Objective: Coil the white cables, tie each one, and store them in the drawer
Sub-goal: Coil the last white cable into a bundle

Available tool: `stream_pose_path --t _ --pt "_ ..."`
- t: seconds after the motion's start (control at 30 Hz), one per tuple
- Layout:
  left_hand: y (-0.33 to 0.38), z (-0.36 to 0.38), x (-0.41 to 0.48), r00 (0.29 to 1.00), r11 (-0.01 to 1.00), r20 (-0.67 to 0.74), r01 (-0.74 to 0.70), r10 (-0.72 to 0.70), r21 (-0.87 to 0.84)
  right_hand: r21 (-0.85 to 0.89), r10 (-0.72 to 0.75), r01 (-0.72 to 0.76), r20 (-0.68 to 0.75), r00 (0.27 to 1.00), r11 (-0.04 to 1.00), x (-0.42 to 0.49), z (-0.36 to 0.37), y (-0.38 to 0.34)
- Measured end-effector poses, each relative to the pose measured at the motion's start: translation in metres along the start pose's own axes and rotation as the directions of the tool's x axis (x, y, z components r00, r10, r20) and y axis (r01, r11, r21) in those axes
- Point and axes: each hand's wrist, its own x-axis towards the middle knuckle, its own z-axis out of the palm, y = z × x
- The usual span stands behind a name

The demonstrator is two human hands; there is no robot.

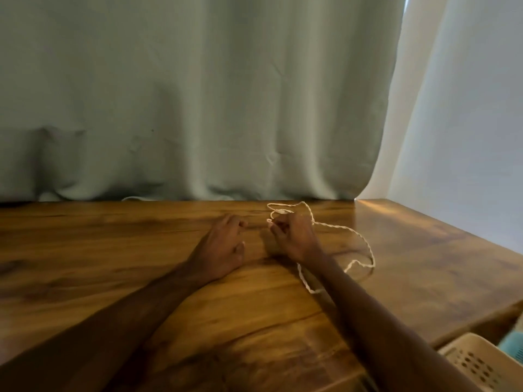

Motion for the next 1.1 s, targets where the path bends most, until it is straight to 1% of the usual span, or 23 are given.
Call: stream_pose_path --t 0.07,0.1,0.17,0.23,0.3,0.4,0.5,0.57,0.63,0.67,0.7,0.77,0.83,0.9,1.0,1.07,1.1 --pt "-0.003 -0.001 0.002 0.998 0.998 -0.033 0.049 -0.048 0.04 0.027 -0.112 0.112 0.01 0.994 0.993 -0.01 0.002 -0.02" --pt "-0.005 -0.003 0.003 0.996 0.996 -0.038 0.078 -0.076 0.054 0.048 -0.139 0.138 0.013 0.99 0.989 -0.015 0.002 -0.027" --pt "-0.009 -0.004 0.003 0.991 0.989 -0.044 0.13 -0.127 0.075 0.115 -0.163 0.155 0.062 0.985 0.981 -0.025 -0.001 -0.033" --pt "-0.013 -0.005 0.003 0.988 0.986 -0.049 0.151 -0.147 0.074 0.193 -0.196 0.168 0.136 0.971 0.967 -0.033 -0.004 -0.03" --pt "-0.015 -0.006 0.003 0.988 0.985 -0.053 0.146 -0.142 0.09 0.339 -0.175 0.112 0.163 0.971 0.934 -0.041 -0.008 -0.029" --pt "-0.022 -0.011 0.003 0.991 0.983 -0.073 0.122 -0.113 0.137 0.574 -0.158 0.011 0.205 0.966 0.819 -0.048 -0.015 -0.032" --pt "-0.039 -0.022 0.006 0.986 0.949 -0.108 0.151 -0.126 0.275 0.679 -0.252 0.034 0.226 0.941 0.733 -0.046 -0.016 -0.032" --pt "-0.059 -0.03 0.008 0.97 0.909 -0.141 0.237 -0.199 0.344 0.702 -0.285 0.038 0.238 0.929 0.711 -0.042 -0.013 -0.032" --pt "-0.079 -0.039 0.008 0.933 0.872 -0.146 0.358 -0.328 0.334 0.702 -0.309 0.053 0.243 0.92 0.71 -0.041 -0.013 -0.032" --pt "-0.086 -0.043 0.006 0.917 0.856 -0.121 0.399 -0.38 0.33 0.697 -0.317 0.066 0.238 0.918 0.714 -0.041 -0.013 -0.032" --pt "-0.09 -0.045 0.005 0.911 0.848 -0.089 0.409 -0.404 0.336 0.682 -0.327 0.088 0.229 0.917 0.726 -0.041 -0.013 -0.032" --pt "-0.091 -0.047 0.004 0.921 0.853 -0.067 0.382 -0.384 0.356 0.587 -0.343 0.16 0.215 0.914 0.794 -0.041 -0.014 -0.032" --pt "-0.088 -0.047 0.004 0.93 0.865 -0.087 0.365 -0.358 0.343 0.41 -0.341 0.236 0.202 0.918 0.881 -0.038 -0.014 -0.029" --pt "-0.087 -0.047 0.004 0.925 0.869 -0.116 0.38 -0.362 0.316 0.246 -0.305 0.257 0.182 0.935 0.935 -0.037 -0.016 -0.025" --pt "-0.085 -0.047 0.004 0.9 0.861 -0.159 0.435 -0.406 0.262 0.072 -0.265 0.256 0.178 0.948 0.964 -0.033 -0.017 -0.018" --pt "-0.078 -0.049 0.005 0.874 0.846 -0.15 0.485 -0.461 0.224 0.02 -0.286 0.288 0.207 0.936 0.957 -0.03 -0.015 -0.013" --pt "-0.074 -0.05 0.005 0.864 0.837 -0.133 0.504 -0.486 0.213 0.003 -0.322 0.33 0.218 0.921 0.944 -0.029 -0.013 -0.012"
